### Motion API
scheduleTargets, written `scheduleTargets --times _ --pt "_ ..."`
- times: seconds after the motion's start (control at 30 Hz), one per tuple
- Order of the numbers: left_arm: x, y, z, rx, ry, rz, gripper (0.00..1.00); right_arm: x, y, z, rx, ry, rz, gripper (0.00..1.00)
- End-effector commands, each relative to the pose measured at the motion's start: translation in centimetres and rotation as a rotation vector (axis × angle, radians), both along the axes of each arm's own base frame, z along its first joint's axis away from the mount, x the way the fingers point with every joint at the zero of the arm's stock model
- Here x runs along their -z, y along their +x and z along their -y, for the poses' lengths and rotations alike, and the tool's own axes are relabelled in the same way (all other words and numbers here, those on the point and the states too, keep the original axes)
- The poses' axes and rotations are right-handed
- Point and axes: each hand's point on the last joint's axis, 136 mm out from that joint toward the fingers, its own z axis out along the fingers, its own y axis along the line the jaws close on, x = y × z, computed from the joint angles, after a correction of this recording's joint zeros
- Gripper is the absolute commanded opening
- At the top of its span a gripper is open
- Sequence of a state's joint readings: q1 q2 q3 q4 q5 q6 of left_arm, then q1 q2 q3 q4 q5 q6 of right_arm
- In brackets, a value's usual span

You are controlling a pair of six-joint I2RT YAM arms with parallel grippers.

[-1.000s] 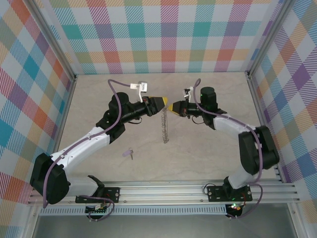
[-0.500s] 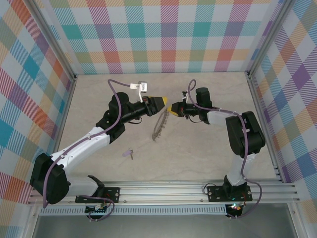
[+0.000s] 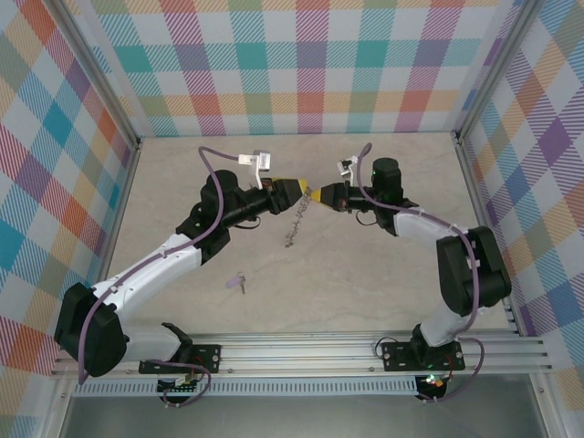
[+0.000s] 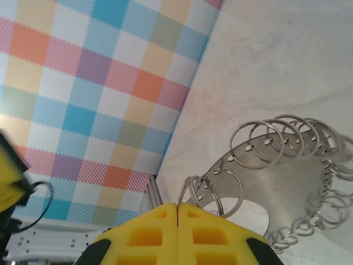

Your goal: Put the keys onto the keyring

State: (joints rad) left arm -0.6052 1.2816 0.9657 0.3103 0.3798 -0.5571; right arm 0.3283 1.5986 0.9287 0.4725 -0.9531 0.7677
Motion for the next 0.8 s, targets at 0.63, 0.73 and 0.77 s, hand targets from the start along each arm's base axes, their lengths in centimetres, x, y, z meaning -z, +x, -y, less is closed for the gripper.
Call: scheduleTargets --times 0.63,0.73,0.77 --pt "-5.4 -3.4 1.3 0.327 -0.019 0.162 0.35 -11.6 -8.1 1.8 -0.135 0.076 0.494 0.0" --pt "-5.4 -3.5 1.8 0.357 -0.019 0.159 0.35 -11.9 -8.2 1.8 -0.143 0.08 0.495 0.0" --pt "-5.3 -3.6 1.9 0.367 -0.017 0.155 0.35 -11.9 -8.2 1.8 -0.145 0.082 0.496 0.0"
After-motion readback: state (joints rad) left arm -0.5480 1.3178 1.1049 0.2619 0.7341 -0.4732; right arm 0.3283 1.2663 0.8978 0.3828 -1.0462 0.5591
